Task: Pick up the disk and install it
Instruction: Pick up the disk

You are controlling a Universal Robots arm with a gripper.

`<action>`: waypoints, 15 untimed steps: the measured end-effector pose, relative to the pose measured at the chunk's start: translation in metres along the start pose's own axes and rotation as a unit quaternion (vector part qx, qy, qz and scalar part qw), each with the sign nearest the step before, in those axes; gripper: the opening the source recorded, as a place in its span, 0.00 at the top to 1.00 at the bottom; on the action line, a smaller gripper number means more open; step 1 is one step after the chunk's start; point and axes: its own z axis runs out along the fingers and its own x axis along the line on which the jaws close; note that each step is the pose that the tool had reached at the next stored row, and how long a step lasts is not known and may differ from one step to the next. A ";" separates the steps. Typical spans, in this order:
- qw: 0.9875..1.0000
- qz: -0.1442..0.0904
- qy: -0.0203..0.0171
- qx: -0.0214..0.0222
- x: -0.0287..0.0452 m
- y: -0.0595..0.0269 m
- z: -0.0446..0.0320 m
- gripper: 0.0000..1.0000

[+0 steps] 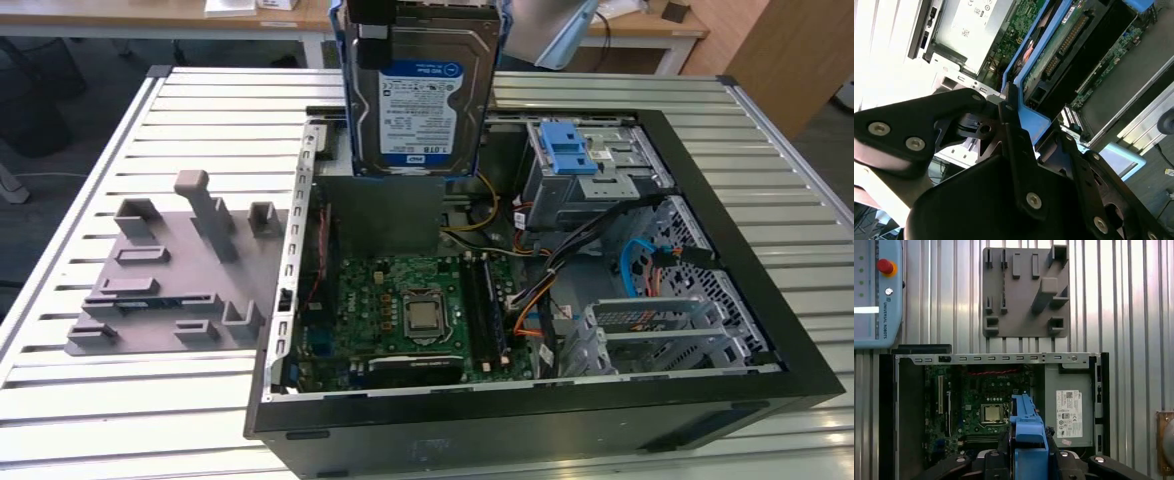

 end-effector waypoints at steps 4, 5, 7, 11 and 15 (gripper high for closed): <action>1.000 0.000 0.000 0.000 0.0011 -0.0067 0.0004 0.64; 1.000 0.000 0.000 0.000 0.0015 -0.0080 0.0004 0.64; 1.000 0.000 0.000 0.000 0.0022 -0.0106 0.0006 0.64; 1.000 0.000 0.001 0.000 0.0039 -0.0162 0.0009 0.64; 1.000 0.001 0.001 0.000 0.0052 -0.0216 0.0009 0.64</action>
